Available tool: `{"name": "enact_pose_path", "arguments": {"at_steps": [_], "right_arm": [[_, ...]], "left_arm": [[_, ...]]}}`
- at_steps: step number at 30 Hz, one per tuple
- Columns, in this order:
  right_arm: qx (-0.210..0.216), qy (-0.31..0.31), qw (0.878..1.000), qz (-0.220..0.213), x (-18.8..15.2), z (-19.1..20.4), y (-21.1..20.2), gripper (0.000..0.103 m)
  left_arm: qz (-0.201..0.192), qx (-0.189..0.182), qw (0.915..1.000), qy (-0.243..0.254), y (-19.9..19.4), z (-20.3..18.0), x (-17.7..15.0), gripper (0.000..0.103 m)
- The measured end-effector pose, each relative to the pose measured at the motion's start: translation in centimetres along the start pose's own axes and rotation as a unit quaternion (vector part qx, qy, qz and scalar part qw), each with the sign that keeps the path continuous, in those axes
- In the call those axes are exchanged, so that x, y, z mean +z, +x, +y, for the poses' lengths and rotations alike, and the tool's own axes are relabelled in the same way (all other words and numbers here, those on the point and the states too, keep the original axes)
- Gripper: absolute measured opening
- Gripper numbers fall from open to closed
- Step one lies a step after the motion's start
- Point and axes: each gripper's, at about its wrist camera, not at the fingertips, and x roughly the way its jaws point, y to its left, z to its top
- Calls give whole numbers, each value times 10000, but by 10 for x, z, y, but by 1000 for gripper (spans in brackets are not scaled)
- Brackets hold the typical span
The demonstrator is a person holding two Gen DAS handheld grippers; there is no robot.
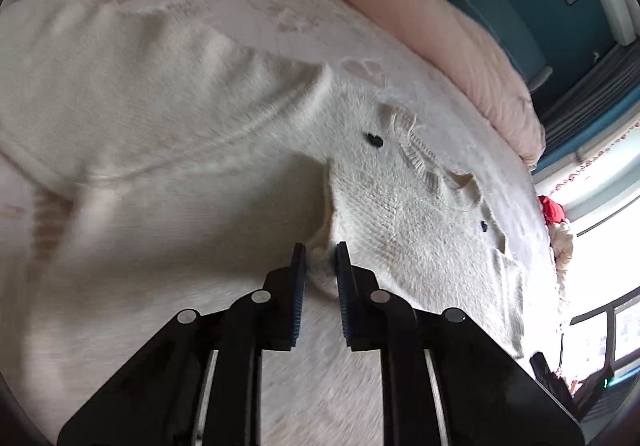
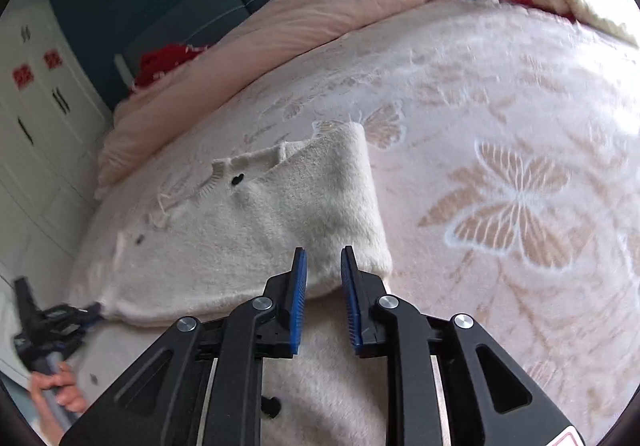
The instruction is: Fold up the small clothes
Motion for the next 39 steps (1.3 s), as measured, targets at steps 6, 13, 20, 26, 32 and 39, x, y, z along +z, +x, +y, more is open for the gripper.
{"name": "enact_pose_path", "arguments": {"at_steps": [6,13,20,26,32,39], "right_arm": [[-750,-611,9944,427,-2,17,23,19],[-408,-1413,9887,275,-72,71,-1,41],[-1076,-1945,9748,201,-84,88,7,54],[-1066,-1871,9764,167,-84,84,12,59],[-996,-1802,9785,119,-92,82,16,60],[-869,-1696,9816,123,-90,78,14,60]], "left_arm": [[-469,672,9961,-324,-69,92,19,33],[-1258,1901,9572,-1785,-141,266,92,56],[-1445,2439,9356,-2104,-145,339,147,41],[-1814,2346,9403,-1670,-160,305,164,7],[-2420,1151,9632,221,-202,110,148,7],[-1206,-176,9816,1469,-118,-83,44,13]]}}
